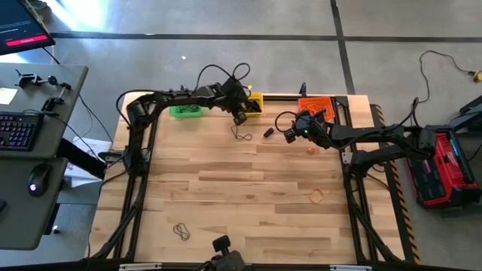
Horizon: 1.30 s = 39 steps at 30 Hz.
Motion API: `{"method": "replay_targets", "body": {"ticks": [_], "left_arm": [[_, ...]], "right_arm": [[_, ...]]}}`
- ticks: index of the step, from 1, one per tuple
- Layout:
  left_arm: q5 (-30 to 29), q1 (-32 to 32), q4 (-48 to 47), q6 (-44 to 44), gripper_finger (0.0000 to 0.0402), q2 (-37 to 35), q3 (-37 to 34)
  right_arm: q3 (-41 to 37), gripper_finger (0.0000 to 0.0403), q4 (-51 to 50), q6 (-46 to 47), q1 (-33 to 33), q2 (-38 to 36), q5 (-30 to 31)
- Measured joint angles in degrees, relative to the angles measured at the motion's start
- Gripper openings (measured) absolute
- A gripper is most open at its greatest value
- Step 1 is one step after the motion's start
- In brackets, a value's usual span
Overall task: Sort rubber bands into baskets
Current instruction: Put the black rubber band into the yellow bin, then put the purple rubber band into the green bin
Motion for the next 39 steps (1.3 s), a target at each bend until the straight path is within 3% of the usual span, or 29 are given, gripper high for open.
{"method": "replay_targets", "body": {"ticks": [23,30,39], "left_arm": [[-4.3,-0.1,0.2,4.1,0.0158,-0.2,2.6],[-4.2,-1.2,-3.9,8.9,0.0176,-1.2,3.6],[-0.4,-8.5,-7.8,17.5,0.0177,-6.0,3.6]], "right_arm": [[0.0,0.0080,-0.1,0.0,0.0,0.0,0.0],[0.0,0.0080,-0.2,0.0,0.0,0.0,0.0],[0.0,0.0080,-1.3,0.0,0.1,0.0,0.0]]}}
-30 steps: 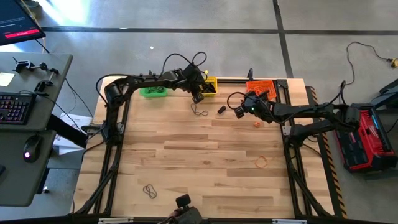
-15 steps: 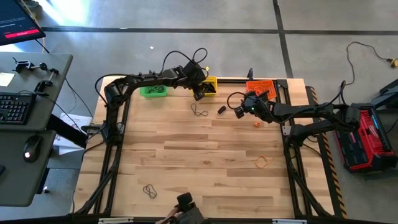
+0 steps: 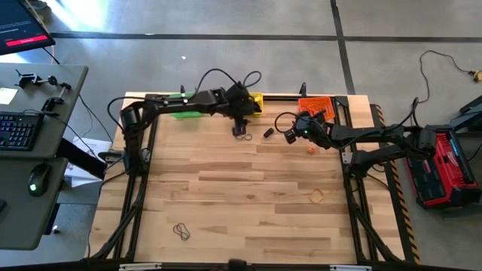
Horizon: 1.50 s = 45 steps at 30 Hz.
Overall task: Sort rubber bands into baskets
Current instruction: Put the purple rubber band into the green bin
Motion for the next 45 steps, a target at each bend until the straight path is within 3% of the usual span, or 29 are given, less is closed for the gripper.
{"method": "replay_targets", "body": {"ticks": [4,8,14,23,26,32,45], "left_arm": [[3.7,-2.4,0.7,-0.2,0.0177,-1.7,-0.6],[6.8,-4.4,6.9,-0.9,0.0177,-4.1,-5.8],[6.5,-5.8,18.9,-1.1,0.0177,-8.4,-18.4],[5.0,-8.4,25.1,-1.5,0.0177,-17.2,-31.3],[1.6,-7.7,25.0,-5.2,0.0177,-16.6,-31.6],[1.0,-5.8,25.0,-8.9,0.0175,-12.5,-31.6],[-3.7,-3.5,27.0,-10.1,0.0175,-5.1,-31.6]], "right_arm": [[0.0,0.0080,0.0,-0.1,1.0,0.0,0.0],[0.0,0.0080,0.4,-2.4,2.6,0.0,0.4],[0.0,0.0080,1.5,-2.5,5.9,0.0,-0.2],[0.0,0.0080,6.5,-1.5,17.0,0.0,-4.6],[0.0,0.0080,8.4,-1.0,20.7,0.0,-4.7],[0.0,0.0080,11.0,-1.0,25.9,0.0,-3.0],[0.0,0.0080,10.8,-1.0,27.3,0.0,-0.9]]}}
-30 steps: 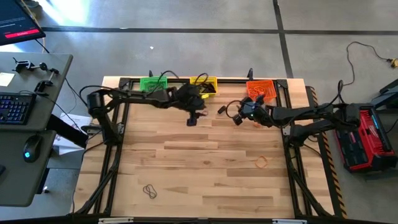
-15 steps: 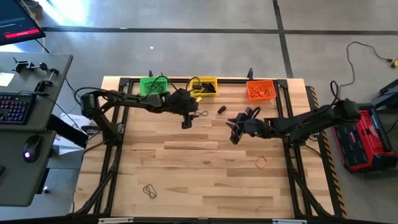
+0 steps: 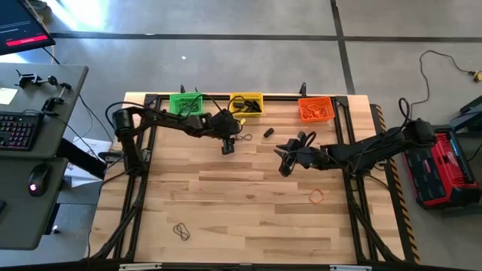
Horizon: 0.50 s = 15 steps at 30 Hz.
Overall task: Sort rubber bands into baskets
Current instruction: Put the purple rubber band into the green bin
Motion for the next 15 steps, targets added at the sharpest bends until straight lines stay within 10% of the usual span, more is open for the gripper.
{"method": "replay_targets", "body": {"ticks": [15], "left_arm": [[2.0,0.7,3.1,0.5,0.0116,4.4,0.1]], "right_arm": [[0.0,0.0080,-1.3,0.0,0.0,0.0,1.6]]}}
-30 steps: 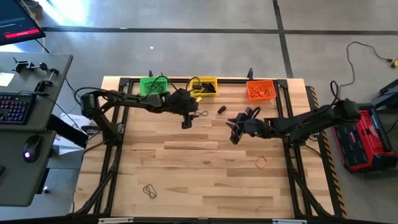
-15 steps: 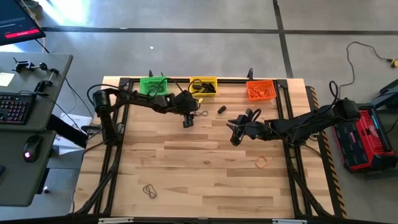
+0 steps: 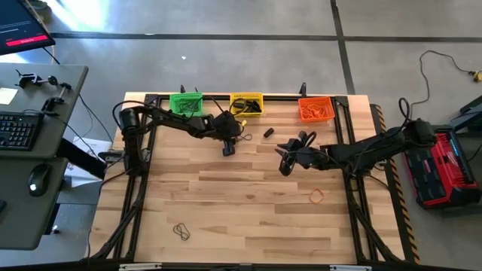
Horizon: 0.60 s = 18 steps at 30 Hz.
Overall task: Sort rubber bands into baskets
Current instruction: Put the purple rubber band into the green bin
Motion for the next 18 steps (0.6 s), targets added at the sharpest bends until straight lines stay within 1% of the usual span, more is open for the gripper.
{"method": "replay_targets", "body": {"ticks": [3,5,6,7,11,15,18], "left_arm": [[-0.1,-0.1,-0.5,1.0,0.0063,-0.3,0.0],[-1.4,-0.4,-1.3,1.0,0.0025,-1.1,0.0],[-2.3,-0.6,-1.4,1.1,0.0013,-1.8,-0.1],[-3.3,-0.7,-1.5,1.1,0.0007,-2.7,-0.1],[-5.8,-1.2,-3.3,0.5,0.0010,-7.4,-0.1],[-8.3,-1.2,-7.5,-1.7,0.0003,-14.4,-0.1],[-12.2,-0.9,-11.0,-2.6,0.0003,-20.0,-0.1]], "right_arm": [[0.0,0.0080,0.0,0.0,0.0,0.0,0.0],[0.0,0.0080,0.0,0.0,0.0,0.0,0.0],[0.0,0.0080,-0.1,0.0,0.0,0.0,0.0],[0.0,0.0080,-0.1,0.0,0.0,0.0,0.0],[0.0,0.0080,-0.1,0.1,0.0,0.0,0.0],[0.0,0.0080,0.0,0.1,0.0,0.0,0.0],[0.0,0.0080,0.0,0.1,0.0,0.0,0.0]]}}
